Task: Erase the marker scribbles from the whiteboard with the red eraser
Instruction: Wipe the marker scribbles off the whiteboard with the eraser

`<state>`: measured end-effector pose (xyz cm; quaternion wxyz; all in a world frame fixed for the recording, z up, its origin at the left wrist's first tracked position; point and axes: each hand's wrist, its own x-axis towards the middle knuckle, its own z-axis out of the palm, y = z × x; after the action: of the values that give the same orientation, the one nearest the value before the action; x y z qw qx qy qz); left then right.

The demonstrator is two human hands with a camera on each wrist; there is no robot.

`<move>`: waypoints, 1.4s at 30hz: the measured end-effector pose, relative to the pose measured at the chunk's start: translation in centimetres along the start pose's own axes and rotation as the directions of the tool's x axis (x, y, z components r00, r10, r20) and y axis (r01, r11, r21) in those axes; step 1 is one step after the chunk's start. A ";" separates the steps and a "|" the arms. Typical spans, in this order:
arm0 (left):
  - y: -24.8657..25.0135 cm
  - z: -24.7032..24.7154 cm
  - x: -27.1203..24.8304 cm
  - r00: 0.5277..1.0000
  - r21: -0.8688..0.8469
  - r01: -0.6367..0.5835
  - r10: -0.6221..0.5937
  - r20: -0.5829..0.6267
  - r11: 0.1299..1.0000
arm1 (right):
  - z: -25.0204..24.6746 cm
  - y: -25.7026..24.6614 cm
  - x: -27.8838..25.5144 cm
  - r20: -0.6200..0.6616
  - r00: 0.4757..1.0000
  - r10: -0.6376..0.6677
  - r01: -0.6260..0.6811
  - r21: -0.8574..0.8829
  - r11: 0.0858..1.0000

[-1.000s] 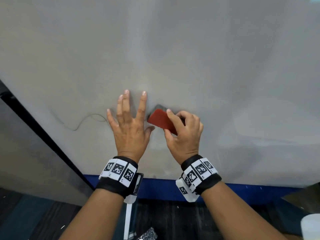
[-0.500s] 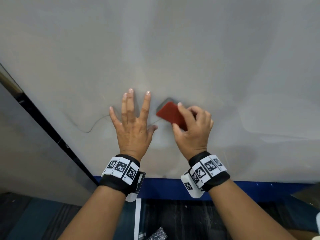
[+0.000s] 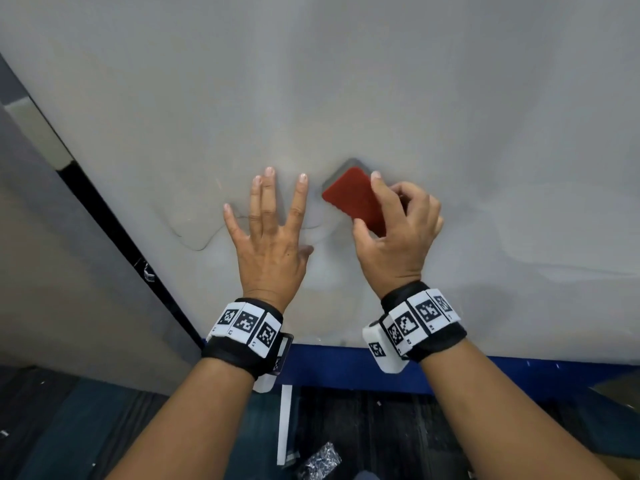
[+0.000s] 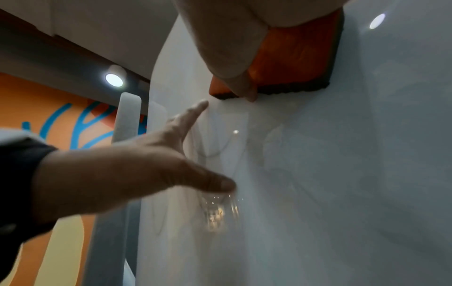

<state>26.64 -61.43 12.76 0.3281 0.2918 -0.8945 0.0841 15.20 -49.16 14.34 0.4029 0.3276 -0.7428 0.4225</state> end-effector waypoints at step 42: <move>-6.9 0.7 -1.1 1.000 -0.005 -0.012 0.013 0.013 1.000 | 4.5 -6.9 -2.8 0.062 0.998 0.001 -0.001 -0.006 1.000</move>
<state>30.87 -66.78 11.20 0.3227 0.2859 -0.8986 0.0820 20.72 -55.72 12.92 0.3803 0.3389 -0.7566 0.4101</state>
